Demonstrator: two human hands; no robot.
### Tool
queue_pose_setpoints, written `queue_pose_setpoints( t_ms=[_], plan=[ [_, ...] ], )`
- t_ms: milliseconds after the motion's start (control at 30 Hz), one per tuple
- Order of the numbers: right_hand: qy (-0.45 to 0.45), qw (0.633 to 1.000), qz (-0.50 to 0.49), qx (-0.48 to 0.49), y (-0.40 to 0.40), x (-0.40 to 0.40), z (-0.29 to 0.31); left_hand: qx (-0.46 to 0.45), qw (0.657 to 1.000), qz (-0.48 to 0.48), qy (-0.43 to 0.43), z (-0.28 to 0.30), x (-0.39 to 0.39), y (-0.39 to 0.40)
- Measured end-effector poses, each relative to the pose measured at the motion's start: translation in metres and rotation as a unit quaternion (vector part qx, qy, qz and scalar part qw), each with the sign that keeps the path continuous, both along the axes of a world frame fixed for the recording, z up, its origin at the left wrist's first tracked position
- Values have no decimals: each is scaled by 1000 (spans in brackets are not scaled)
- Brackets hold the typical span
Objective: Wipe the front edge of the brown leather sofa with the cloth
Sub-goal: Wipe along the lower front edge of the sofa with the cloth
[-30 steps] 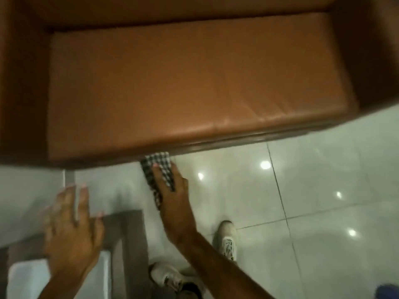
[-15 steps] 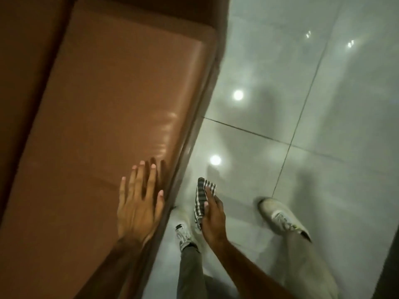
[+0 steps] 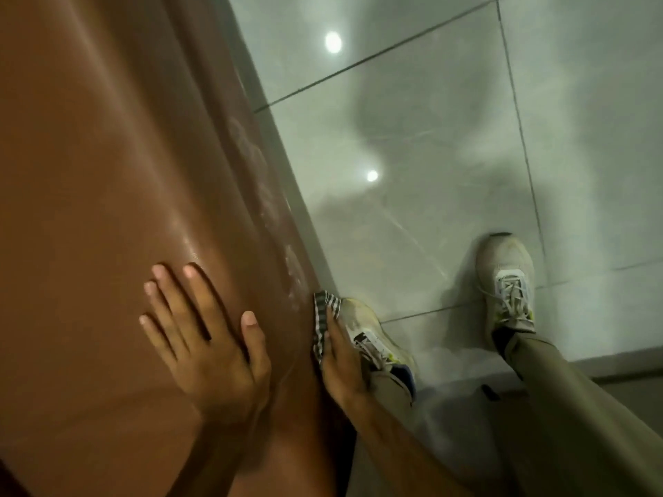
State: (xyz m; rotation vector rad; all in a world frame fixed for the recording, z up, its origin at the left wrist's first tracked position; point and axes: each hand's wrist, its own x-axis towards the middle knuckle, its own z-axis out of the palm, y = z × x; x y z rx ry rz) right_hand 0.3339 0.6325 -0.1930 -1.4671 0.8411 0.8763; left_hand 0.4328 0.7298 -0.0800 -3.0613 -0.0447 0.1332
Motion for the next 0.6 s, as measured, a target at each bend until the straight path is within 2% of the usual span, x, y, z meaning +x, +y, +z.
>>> queue_pose_setpoints(
  t_ms=[100, 167, 267, 367, 500, 600],
  plan=[
    [15, 999, -6, 31, -6, 13, -30, 18, 1000, -3, -1, -4, 0, 3],
    [30, 998, -36, 46, -8, 13, -19, 27, 1000, -5, -2, -3, -1, 3],
    [-27, 997, -55, 43, -8, 18, 20, 20, 1000, -9, 1, 1, 1, 0],
    [-106, 994, -15, 36, -3, 59, 30, 16, 1000, -3, 5, 0, 0, 2],
    [-149, 989, -8, 2, 6, 117, -26, 13, 1000, -22, 3, -4, 0, 7],
    [-81, 996, -4, -19, 1, 105, -47, -2, 1000, -18, 13, -1, 0, 5]
  ],
)
